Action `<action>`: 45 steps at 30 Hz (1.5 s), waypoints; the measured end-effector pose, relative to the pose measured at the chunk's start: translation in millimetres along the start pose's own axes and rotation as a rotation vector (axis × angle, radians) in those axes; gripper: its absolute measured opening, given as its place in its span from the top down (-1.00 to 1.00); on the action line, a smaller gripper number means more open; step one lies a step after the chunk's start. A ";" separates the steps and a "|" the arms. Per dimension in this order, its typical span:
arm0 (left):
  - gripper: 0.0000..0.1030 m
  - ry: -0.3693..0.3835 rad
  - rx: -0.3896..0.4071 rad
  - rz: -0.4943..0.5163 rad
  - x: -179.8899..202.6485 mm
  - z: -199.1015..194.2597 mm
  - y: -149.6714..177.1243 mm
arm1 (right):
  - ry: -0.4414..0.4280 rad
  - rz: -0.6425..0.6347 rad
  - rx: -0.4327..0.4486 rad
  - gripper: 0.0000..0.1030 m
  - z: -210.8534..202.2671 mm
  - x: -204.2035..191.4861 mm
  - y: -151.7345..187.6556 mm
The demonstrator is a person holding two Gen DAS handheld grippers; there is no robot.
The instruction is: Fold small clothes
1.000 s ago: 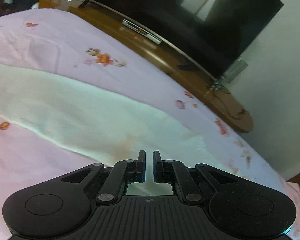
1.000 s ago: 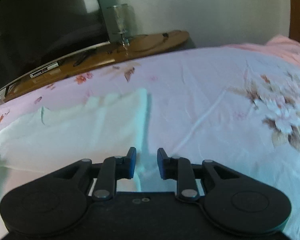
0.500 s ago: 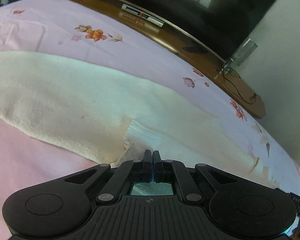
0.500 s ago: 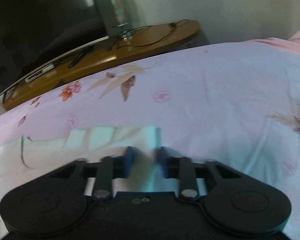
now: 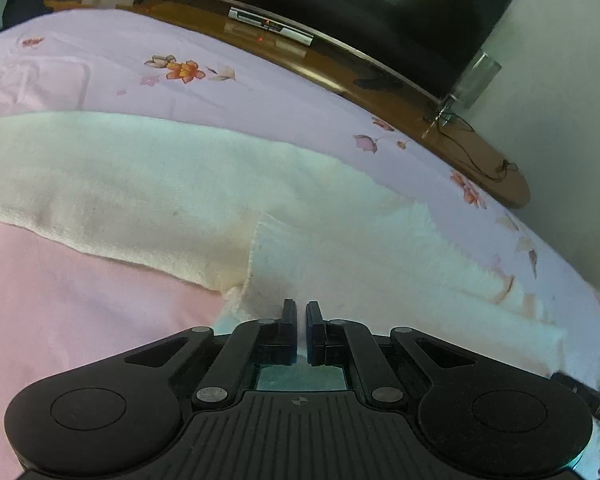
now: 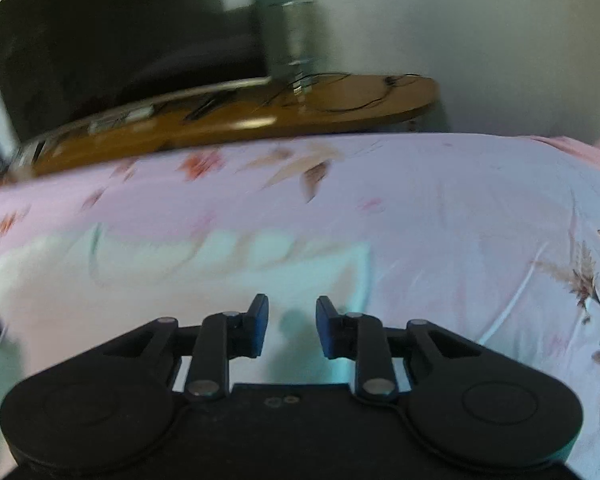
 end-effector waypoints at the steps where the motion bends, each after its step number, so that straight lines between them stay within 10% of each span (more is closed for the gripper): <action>1: 0.91 -0.007 -0.003 0.016 1.4 0.0 -0.2 | 0.011 -0.025 -0.016 0.50 2.3 -6.9 6.5; 15: 0.91 -0.007 -0.061 -0.143 -90.9 -68.9 -1.5 | -0.126 -0.085 -0.021 0.17 -32.2 -99.5 6.2; 31: 0.90 0.091 0.073 -0.691 -260.5 -93.9 1.8 | -0.265 -0.221 -0.080 0.40 16.6 -230.8 2.5; 32: 0.76 0.103 0.081 -0.720 -266.4 -93.0 3.0 | -0.267 -0.227 -0.086 0.40 19.6 -232.8 1.9; 35: -1.00 0.112 0.164 -0.775 -275.0 -96.9 9.4 | -0.272 -0.238 -0.095 0.38 24.3 -236.0 2.7; 41: -0.99 0.097 0.231 -0.803 -279.6 -93.9 10.0 | -0.277 -0.243 -0.098 0.38 30.9 -237.1 -0.4; 45: -0.40 0.148 0.256 -0.894 -294.5 -84.0 14.1 | -0.283 -0.243 -0.094 0.37 32.4 -238.1 -2.0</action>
Point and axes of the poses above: each gripper's, at about its wrist camera, not at the fingertips, and z roughly the way its jaws point, x to its right, y to its underside, the point moved 1 cm from there along z, roughly the way its jaws point, and after that the axes turned 9 degrees about -x, right-handed, at the moved point
